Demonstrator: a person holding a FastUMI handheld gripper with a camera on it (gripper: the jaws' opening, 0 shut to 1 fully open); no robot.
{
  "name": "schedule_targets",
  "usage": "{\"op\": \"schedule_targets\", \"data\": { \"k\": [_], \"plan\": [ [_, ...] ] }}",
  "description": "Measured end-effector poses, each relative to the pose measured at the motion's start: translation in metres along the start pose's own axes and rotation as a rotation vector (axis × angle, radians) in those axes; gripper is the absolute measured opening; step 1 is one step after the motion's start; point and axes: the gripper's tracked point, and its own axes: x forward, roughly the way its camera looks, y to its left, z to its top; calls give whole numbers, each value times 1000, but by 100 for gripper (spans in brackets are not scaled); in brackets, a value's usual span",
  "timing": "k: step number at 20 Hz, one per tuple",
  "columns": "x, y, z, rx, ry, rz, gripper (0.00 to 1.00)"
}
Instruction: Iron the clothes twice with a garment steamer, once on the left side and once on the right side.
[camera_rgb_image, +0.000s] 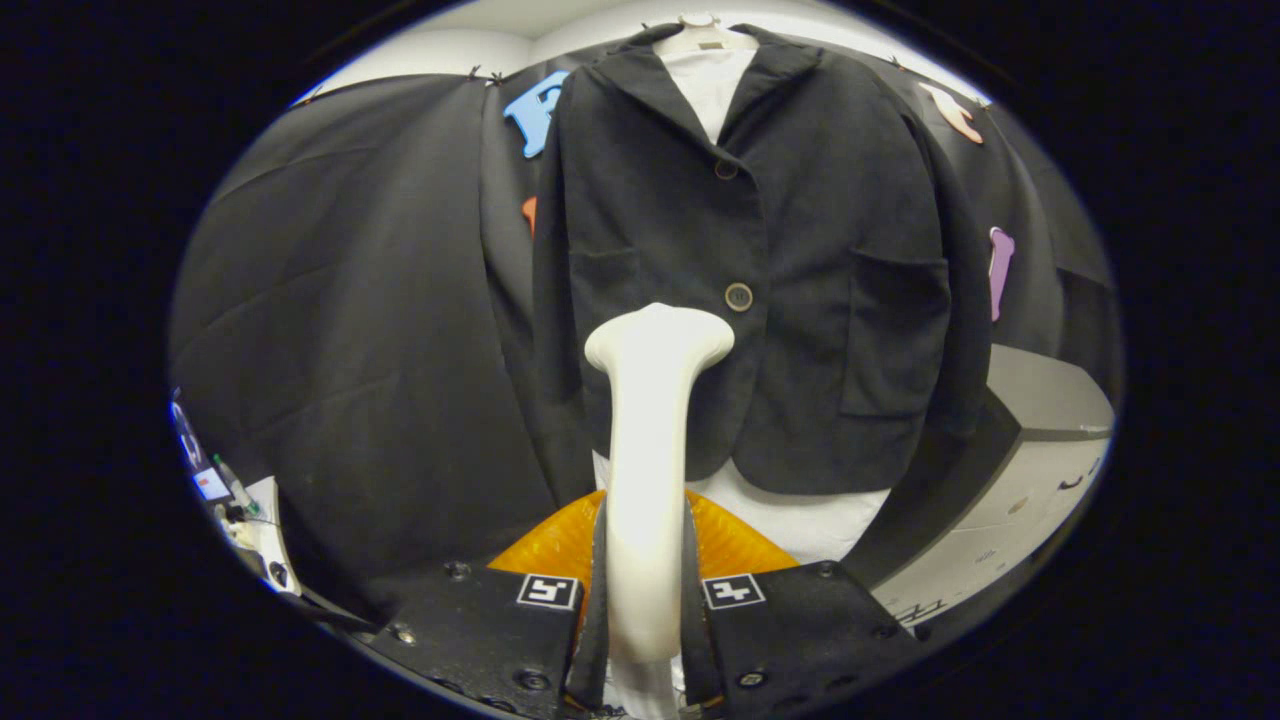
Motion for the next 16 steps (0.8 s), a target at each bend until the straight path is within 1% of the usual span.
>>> {"op": "schedule_targets", "data": {
  "k": [10,16],
  "plan": [
    [14,-4,-42,-28,115,10,32],
    [25,-9,-83,-34,211,11,32]
  ]
}}
